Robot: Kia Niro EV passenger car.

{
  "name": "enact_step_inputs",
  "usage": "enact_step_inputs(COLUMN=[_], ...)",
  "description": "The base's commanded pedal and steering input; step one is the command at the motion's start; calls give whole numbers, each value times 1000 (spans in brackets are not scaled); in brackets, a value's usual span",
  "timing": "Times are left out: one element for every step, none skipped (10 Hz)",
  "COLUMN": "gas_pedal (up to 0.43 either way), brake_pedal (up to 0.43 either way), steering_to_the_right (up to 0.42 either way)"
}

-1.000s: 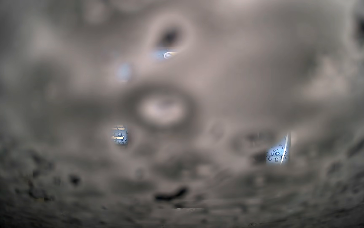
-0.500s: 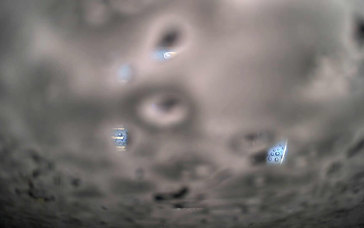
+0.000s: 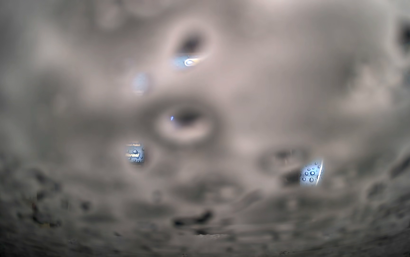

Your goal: Follow the waypoints while adhering to traffic rules and regulations

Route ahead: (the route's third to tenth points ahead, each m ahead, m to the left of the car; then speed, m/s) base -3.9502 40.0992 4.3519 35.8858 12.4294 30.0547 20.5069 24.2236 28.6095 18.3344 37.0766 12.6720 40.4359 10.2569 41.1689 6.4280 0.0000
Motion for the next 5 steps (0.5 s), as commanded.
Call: enact_step_inputs(gas_pedal=[0,0,0,0,0], brake_pedal=[0,0,0,0,0], steering_to_the_right=[-15,-14,-15,-14,-14])
